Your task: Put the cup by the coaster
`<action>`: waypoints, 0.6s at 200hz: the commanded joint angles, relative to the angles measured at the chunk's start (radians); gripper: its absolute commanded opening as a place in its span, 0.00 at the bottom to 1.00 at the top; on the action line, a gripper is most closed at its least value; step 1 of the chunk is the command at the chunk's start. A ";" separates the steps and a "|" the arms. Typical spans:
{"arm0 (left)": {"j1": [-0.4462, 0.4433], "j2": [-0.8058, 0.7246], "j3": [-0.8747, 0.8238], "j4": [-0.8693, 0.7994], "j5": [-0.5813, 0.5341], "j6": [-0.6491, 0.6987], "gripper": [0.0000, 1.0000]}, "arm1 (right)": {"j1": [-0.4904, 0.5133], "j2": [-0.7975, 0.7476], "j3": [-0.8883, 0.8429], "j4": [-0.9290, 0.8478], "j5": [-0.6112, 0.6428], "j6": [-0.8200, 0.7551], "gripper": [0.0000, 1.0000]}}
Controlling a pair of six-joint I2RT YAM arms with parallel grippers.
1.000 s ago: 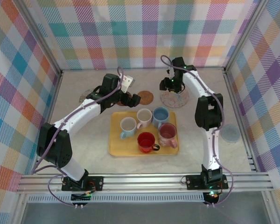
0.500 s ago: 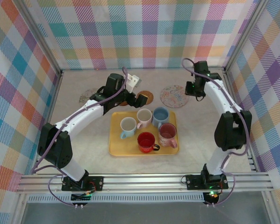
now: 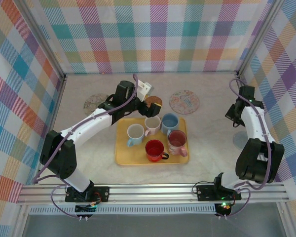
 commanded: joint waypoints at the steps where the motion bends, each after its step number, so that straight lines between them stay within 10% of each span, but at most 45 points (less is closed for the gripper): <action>1: -0.015 -0.016 -0.017 0.058 0.040 -0.017 1.00 | -0.031 -0.017 -0.030 0.037 0.020 0.053 0.00; 120: -0.043 0.078 0.006 0.100 0.048 -0.052 1.00 | -0.208 0.126 -0.140 0.141 -0.031 0.180 0.00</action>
